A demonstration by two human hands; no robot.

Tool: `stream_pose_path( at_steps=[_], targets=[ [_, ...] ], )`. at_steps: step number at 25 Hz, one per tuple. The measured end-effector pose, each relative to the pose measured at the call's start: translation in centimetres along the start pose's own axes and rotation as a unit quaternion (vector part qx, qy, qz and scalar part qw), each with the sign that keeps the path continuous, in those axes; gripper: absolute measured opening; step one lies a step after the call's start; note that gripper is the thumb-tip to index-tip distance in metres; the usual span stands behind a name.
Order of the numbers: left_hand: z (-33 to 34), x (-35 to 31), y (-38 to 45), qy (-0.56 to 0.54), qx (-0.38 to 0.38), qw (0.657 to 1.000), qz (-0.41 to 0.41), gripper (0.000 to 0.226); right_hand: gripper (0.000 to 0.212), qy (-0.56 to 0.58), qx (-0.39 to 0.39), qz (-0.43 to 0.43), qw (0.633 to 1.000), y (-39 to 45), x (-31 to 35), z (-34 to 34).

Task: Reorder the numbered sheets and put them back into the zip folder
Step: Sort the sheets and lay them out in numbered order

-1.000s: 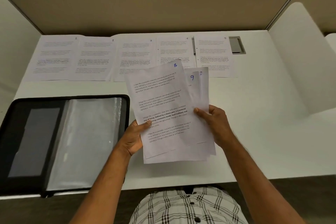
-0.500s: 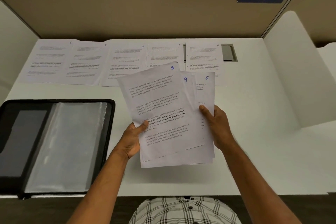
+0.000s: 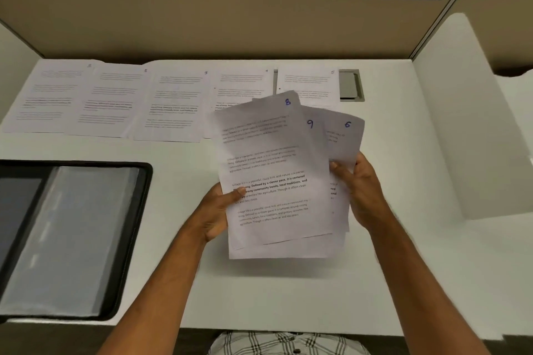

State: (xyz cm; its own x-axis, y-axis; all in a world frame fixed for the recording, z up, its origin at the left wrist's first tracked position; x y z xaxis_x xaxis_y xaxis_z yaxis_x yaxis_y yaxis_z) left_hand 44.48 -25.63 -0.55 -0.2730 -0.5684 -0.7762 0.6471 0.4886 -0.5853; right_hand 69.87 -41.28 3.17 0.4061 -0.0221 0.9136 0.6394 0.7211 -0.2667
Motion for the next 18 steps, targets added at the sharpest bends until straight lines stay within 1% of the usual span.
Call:
stream_pose_path(
  at_steps=[2, 3, 7, 9, 11, 15, 17, 18],
  targets=[
    [1.3, 0.0, 1.1, 0.030, 0.011, 0.999, -0.006, 0.041, 0.037, 0.003, 0.017, -0.002, 1.000, 0.9, 0.6, -1.0],
    [1.9, -0.1, 1.8, 0.046, 0.008, 0.999, -0.006, 0.040, 0.036, -0.007, 0.013, -0.001, 1.000, 1.5, 0.7, -1.6],
    [3.6, -1.0, 4.6, 0.079, -0.045, 0.996, -0.011, 0.036, 0.028, -0.036, -0.059, 0.002, 0.998, 4.4, 0.5, -4.4],
    [4.4, -1.7, 6.0, 0.080, -0.057, 0.995, -0.014, 0.036, 0.026, -0.036, -0.075, 0.000, 0.997, 5.9, 0.8, -5.4],
    [5.1, -2.5, 7.6, 0.083, -0.055, 0.995, -0.019, 0.036, 0.028, -0.037, -0.074, -0.002, 0.997, 7.5, 1.3, -6.1],
    [6.6, -4.1, 10.8, 0.075, -0.020, 0.997, -0.026, 0.034, 0.040, -0.019, -0.047, 0.010, 0.999, 11.4, 1.7, -8.0],
    [7.2, -4.9, 12.5, 0.080, -0.029, 0.996, -0.019, 0.033, 0.041, -0.014, -0.038, 0.017, 0.999, 13.3, 1.6, -8.7],
    [7.3, -5.3, 13.4, 0.082, -0.044, 0.996, -0.013, 0.032, 0.038, -0.019, -0.045, 0.014, 0.999, 14.2, 1.7, -9.1]
  ],
)
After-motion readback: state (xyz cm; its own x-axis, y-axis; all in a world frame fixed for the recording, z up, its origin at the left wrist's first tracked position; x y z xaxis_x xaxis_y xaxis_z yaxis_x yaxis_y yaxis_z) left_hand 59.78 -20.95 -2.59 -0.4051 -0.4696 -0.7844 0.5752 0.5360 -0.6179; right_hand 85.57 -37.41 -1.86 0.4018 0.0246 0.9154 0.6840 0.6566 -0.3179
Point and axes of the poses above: each hand's wrist, its own y-axis towards the middle knuckle, its own z-axis out of the palm, x = y × z, the point moved 6 cm from there along y, towards the middle knuckle, and after that the axes turned 13 degrees about y, right-handed, at the moved point
